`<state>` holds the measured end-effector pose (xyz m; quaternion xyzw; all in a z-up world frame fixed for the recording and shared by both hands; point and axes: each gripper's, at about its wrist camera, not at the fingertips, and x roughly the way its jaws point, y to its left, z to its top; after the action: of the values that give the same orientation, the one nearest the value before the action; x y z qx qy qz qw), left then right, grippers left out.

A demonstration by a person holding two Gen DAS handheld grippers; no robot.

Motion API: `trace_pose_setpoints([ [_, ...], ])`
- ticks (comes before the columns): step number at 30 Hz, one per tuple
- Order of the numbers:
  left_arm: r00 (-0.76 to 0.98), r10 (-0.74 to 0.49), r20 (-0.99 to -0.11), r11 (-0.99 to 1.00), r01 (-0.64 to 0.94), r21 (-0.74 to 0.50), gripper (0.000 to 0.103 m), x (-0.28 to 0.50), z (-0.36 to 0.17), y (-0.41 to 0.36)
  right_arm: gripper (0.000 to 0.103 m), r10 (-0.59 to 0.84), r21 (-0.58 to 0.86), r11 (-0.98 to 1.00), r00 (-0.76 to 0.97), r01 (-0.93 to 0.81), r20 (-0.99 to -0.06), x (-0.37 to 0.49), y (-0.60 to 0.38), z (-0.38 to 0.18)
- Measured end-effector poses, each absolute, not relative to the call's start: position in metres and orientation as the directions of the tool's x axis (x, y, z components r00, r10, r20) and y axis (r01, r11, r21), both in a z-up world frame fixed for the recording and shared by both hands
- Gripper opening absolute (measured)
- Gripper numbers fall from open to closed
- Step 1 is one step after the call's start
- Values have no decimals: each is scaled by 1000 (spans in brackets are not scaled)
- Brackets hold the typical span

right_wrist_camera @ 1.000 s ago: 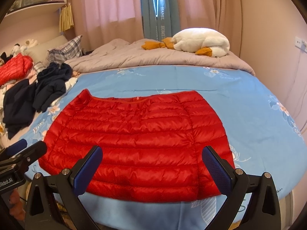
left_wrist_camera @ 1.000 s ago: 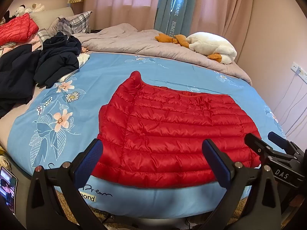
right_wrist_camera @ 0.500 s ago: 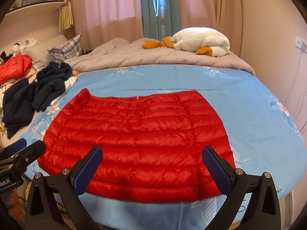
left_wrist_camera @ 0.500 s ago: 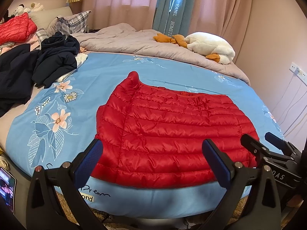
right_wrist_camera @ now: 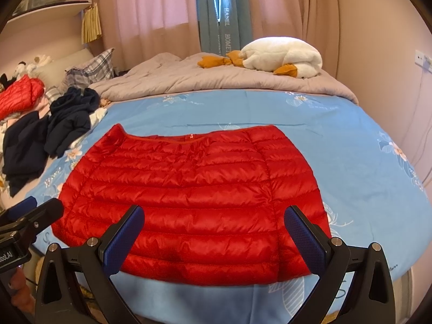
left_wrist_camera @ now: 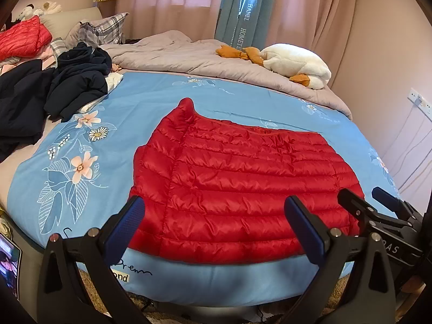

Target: Fold large clothes

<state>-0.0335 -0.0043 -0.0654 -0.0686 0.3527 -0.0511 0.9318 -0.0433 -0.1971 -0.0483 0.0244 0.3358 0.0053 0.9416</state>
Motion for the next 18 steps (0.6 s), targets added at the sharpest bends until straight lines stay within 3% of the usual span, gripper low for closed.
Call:
trace_pose_setpoints([
  [18, 745, -157, -648, 983, 58, -172, 103, -36, -64, -6, 102, 17, 45, 999, 773, 15, -634, -45, -198, -49],
])
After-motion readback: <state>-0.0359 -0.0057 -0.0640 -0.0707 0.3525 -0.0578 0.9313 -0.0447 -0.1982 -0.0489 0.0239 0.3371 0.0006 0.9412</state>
